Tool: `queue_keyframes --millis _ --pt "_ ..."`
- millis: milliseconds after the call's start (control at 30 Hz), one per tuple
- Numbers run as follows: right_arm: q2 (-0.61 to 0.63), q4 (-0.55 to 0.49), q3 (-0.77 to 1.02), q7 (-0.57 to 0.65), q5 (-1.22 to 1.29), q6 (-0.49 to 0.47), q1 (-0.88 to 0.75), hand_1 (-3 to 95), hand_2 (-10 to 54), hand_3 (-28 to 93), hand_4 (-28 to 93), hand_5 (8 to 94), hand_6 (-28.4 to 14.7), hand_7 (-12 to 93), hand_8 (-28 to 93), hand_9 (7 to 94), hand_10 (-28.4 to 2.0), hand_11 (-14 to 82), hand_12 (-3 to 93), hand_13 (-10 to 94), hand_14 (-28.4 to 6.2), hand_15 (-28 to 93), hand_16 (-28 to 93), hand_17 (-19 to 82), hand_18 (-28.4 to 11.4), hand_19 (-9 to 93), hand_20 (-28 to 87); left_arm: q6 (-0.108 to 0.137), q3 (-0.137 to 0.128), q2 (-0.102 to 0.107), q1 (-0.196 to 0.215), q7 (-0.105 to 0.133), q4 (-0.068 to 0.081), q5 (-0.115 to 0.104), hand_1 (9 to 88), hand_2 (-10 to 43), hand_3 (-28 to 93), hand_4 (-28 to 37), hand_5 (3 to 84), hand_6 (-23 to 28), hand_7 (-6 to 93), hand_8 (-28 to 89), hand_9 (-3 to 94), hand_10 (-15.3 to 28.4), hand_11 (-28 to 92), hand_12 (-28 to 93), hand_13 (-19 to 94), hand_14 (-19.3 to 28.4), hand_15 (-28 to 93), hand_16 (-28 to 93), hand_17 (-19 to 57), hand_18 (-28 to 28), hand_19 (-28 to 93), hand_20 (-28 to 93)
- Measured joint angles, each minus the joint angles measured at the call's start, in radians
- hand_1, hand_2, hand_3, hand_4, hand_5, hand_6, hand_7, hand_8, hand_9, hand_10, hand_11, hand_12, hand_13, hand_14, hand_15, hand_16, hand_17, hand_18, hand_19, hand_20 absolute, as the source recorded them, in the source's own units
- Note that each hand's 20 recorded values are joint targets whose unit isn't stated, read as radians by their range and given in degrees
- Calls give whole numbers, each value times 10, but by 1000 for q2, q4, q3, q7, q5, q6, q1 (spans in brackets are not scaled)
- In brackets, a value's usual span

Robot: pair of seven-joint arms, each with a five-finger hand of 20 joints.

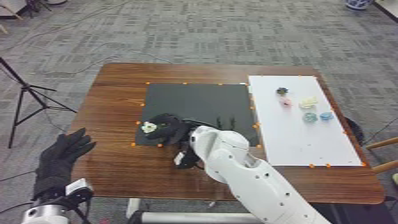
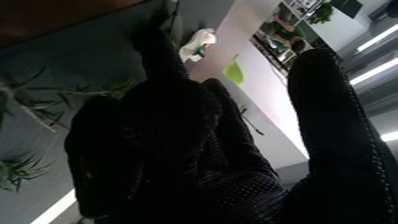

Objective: Arrange flowers

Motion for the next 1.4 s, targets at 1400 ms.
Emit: queue_keyframes --millis 1400 --pt "632 -91 718 -54 -135 430 -370 391 -95 655 -144 583 -9 200 -64 731 -136 170 210 830 -61 534 341 529 -171 926 456 -5 45 -21 -214 -76 88 178 259 64 699 -283 535 22 153 -99 519 144 213 104 444 179 235 -2 61 141 215 218"
